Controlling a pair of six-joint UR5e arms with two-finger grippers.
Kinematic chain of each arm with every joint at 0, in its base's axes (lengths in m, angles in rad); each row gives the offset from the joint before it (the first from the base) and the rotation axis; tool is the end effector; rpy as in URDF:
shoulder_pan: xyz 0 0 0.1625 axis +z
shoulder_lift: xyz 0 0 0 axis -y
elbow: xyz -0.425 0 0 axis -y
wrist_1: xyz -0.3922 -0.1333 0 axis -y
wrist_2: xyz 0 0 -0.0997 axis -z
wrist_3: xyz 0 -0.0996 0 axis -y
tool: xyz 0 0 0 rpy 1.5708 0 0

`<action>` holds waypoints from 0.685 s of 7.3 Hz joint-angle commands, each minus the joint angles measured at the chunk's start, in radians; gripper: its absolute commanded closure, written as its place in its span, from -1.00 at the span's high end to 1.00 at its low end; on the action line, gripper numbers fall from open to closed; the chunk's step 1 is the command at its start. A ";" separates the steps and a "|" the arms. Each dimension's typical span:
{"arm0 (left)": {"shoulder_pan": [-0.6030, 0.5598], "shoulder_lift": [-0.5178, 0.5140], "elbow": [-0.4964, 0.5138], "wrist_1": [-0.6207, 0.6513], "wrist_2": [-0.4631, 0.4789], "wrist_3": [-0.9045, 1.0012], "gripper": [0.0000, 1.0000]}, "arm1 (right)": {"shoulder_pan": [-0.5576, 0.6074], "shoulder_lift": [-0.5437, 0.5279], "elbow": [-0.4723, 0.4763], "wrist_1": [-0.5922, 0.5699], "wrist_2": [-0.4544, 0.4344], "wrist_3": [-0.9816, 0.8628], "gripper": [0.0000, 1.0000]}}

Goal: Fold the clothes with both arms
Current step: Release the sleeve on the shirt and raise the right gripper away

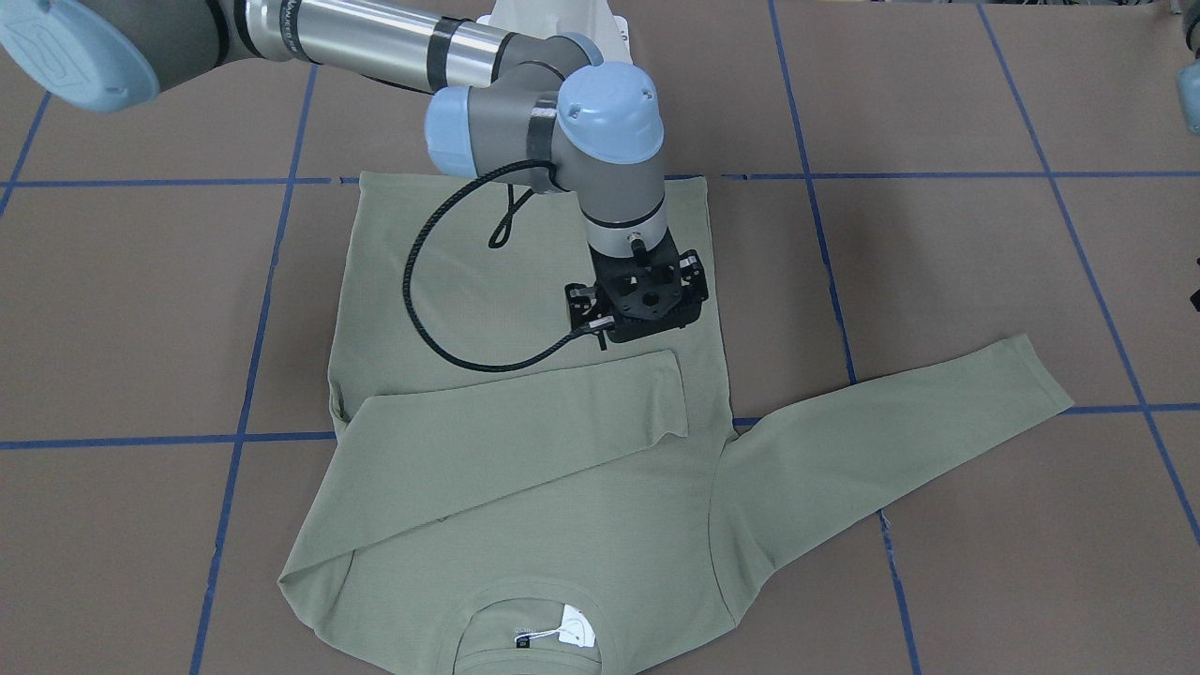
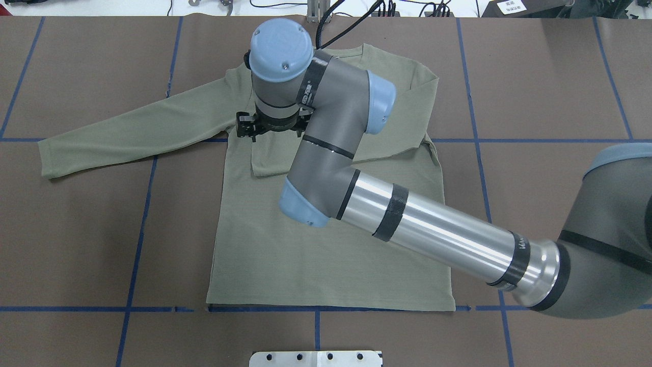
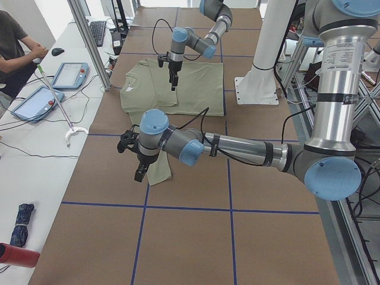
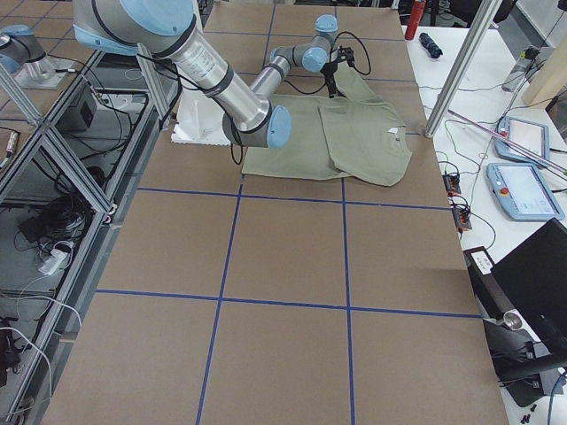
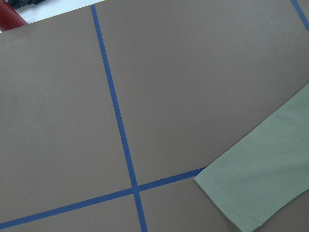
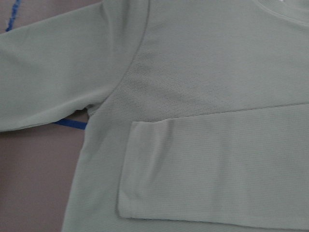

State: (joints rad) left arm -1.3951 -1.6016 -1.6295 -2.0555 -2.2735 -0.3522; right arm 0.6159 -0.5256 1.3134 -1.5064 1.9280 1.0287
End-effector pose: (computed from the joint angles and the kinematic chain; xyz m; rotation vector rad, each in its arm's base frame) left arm 0.0245 -0.5326 0.5619 0.3523 0.8014 0.0366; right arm -0.5799 -0.5311 0.0841 0.1805 -0.8883 -0.0835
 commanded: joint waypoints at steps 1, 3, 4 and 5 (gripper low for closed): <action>0.124 0.011 0.046 -0.199 0.072 -0.283 1.00 | 0.135 -0.181 0.265 -0.226 0.077 -0.015 1.00; 0.247 0.017 0.042 -0.231 0.242 -0.456 1.00 | 0.259 -0.278 0.357 -0.331 0.168 -0.106 1.00; 0.264 0.070 0.052 -0.318 0.250 -0.500 1.00 | 0.301 -0.380 0.459 -0.369 0.186 -0.177 1.00; 0.300 0.096 0.065 -0.404 0.256 -0.609 1.00 | 0.344 -0.464 0.554 -0.426 0.189 -0.267 1.00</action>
State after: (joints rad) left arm -1.1370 -1.5445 -1.5777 -2.3597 -2.0382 -0.8504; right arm 0.9015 -0.8815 1.7512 -1.8666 2.1005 0.8622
